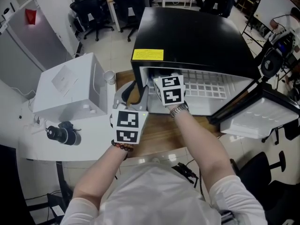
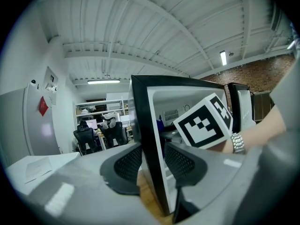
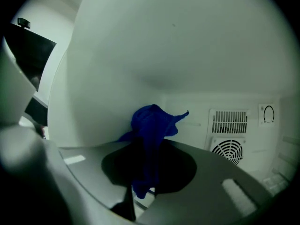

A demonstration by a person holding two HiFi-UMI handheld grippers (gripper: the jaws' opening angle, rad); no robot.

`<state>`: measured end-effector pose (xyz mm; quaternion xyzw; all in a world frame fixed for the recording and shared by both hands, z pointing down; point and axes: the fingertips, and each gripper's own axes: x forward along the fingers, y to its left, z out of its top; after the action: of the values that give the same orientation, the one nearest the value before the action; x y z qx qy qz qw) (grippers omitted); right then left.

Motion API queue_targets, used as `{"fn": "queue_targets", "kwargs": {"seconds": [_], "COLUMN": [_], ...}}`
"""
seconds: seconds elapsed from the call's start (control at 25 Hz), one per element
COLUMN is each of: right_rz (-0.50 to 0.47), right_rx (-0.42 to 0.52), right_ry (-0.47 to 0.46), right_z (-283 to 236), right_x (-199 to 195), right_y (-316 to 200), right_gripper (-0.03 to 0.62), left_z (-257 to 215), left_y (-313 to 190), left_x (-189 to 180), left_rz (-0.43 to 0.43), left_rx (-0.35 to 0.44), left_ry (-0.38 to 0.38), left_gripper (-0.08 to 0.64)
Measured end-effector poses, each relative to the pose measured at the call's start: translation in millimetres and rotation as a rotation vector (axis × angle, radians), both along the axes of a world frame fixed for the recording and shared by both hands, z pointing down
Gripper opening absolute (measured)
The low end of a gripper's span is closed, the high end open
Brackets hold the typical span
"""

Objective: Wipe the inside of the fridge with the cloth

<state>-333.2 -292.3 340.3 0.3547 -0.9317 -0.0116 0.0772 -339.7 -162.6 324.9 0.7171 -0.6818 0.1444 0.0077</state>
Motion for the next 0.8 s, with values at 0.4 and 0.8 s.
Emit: {"fn": "queue_targets", "kwargs": {"seconds": [0.4,0.8], "right_rz": [0.073,0.144], "right_rx": [-0.02,-0.045], "right_ry": [0.037,0.046], "right_z": [2.0,5.5], "right_x": [12.1,35.5], "right_y": [-16.6,-37.3], "right_gripper": [0.067,0.067], "left_z": [0.9,0.0], "left_y": [0.3,0.2], "left_x": [1.0,1.1], "left_rz": [-0.001,-0.015], "left_rx": [-0.018,-0.018], "left_ry": [-0.008,-0.016], "left_gripper": [0.156,0.156]}}
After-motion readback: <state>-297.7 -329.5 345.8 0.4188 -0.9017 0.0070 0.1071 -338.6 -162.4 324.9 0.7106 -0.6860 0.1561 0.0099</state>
